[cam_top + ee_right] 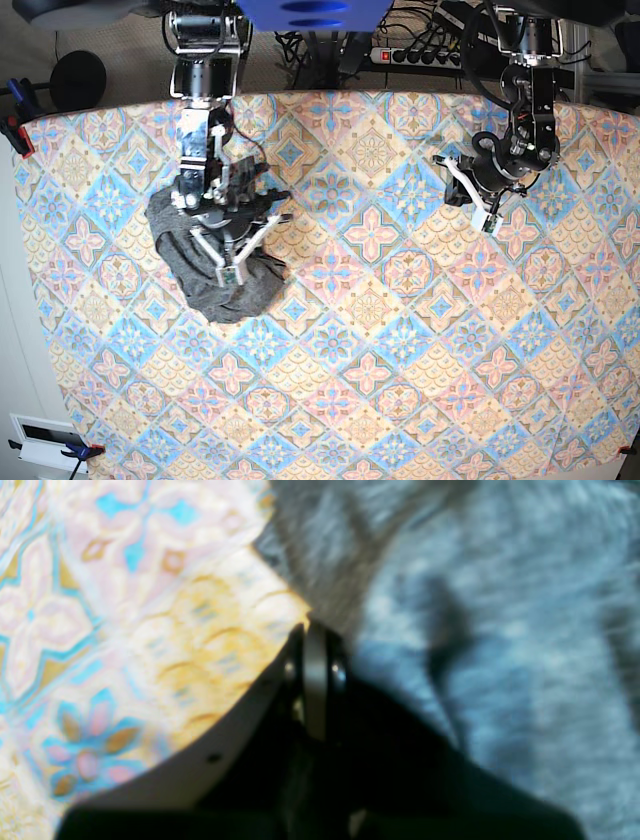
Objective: Layout the t-shirt on the table in an organized manner, then fold the t-shirt properly
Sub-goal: 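Carry the bundle to the table's corner and lower it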
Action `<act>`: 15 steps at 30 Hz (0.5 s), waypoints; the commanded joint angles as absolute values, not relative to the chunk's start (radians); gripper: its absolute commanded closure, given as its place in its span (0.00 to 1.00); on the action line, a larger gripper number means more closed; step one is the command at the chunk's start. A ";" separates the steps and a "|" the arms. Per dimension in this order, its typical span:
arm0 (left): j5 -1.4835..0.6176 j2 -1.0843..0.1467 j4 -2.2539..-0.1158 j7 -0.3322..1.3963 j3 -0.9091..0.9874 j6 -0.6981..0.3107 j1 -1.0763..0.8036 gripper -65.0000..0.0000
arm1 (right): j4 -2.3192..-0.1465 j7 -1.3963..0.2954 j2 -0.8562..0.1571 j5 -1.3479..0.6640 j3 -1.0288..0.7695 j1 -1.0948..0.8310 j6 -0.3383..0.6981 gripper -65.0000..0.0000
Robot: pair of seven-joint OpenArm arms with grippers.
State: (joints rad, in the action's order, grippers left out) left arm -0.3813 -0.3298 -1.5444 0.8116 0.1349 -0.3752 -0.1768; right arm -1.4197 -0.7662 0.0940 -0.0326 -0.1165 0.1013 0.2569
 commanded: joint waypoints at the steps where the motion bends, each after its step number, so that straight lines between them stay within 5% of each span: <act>1: -0.338 -0.338 -1.540 0.849 0.137 -0.354 -0.177 1.00 | -1.435 -0.740 0.077 -0.030 -0.131 0.137 0.248 1.00; 15: -0.338 -0.338 -1.538 0.849 0.136 -0.354 -0.165 1.00 | -1.429 -0.739 -0.094 -0.030 -0.249 0.142 0.248 1.00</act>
State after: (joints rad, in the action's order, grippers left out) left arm -0.3809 -0.3302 -1.5414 0.8131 0.1345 -0.3771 -0.1665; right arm -1.4151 -0.7574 -0.0891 -0.0280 -0.2462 0.1215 0.2501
